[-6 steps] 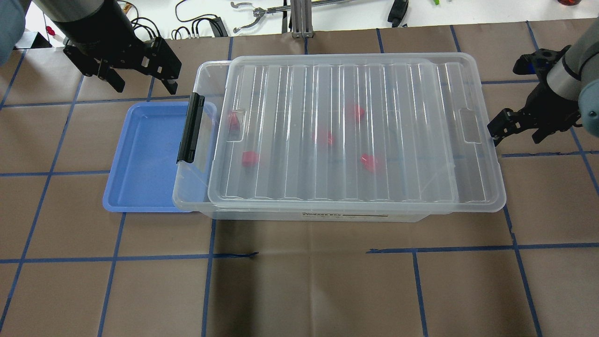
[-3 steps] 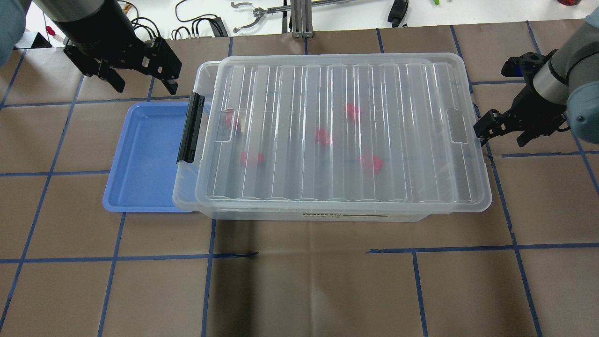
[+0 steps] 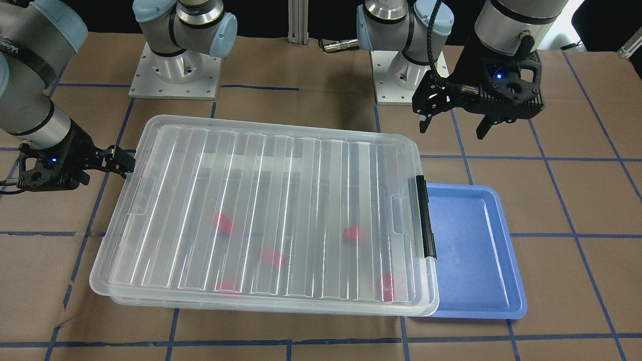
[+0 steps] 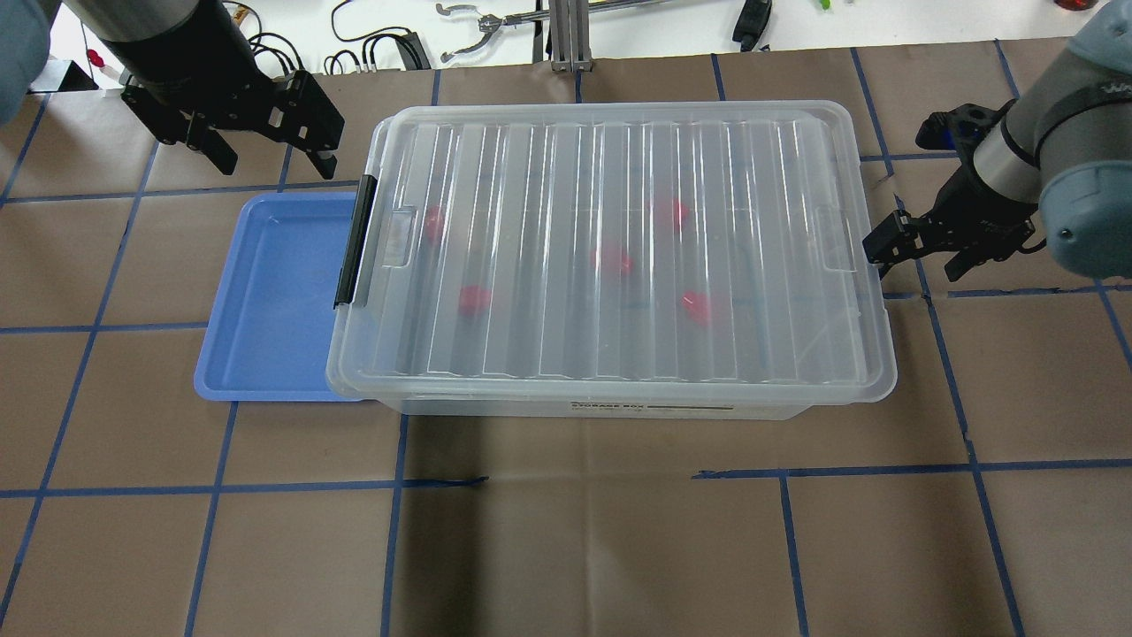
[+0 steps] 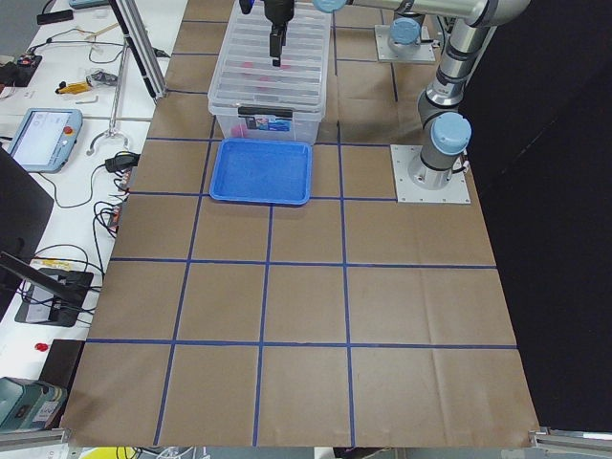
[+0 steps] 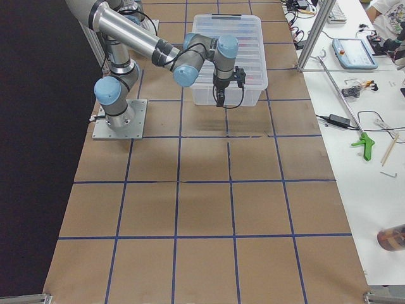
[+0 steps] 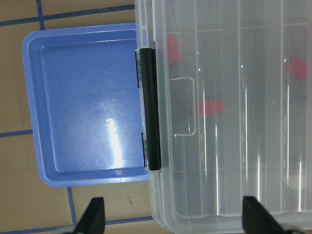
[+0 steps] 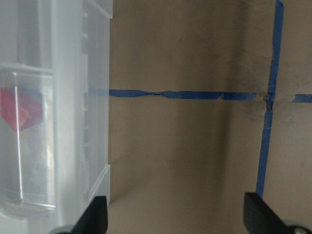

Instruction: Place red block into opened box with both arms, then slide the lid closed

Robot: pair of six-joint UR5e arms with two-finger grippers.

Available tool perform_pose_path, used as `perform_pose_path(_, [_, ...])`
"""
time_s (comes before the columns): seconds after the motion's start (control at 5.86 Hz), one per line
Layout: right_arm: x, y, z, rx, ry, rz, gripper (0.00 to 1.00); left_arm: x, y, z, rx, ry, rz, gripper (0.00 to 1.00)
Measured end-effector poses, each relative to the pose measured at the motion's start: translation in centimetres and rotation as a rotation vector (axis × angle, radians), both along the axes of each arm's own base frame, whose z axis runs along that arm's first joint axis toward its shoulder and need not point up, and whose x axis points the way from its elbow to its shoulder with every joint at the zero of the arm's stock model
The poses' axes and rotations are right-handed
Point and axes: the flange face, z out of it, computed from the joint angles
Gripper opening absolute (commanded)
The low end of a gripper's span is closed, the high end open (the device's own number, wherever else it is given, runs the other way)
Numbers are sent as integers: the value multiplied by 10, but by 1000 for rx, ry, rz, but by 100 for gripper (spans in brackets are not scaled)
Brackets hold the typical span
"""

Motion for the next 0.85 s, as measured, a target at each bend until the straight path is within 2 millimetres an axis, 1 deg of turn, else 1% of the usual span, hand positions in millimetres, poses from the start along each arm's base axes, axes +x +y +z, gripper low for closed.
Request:
perform_pose_path(0.17, [5, -1, 0, 0, 2, 0, 100, 0, 0, 0, 1, 0, 0, 98])
perform_pose_path(0.34, [6, -3, 4, -7, 7, 5, 100, 0, 0, -1, 1, 0, -1, 98])
perform_pose_path(0.51, [4, -6, 18, -33, 22, 15, 100, 0, 0, 0, 1, 0, -1, 98])
perform_pose_path(0.68, [5, -6, 43, -74, 41, 24, 100, 0, 0, 0, 1, 0, -1, 98])
perform_pose_path(0.85, [14, -1, 68, -110, 50, 35, 100, 0, 0, 0, 1, 0, -1, 98])
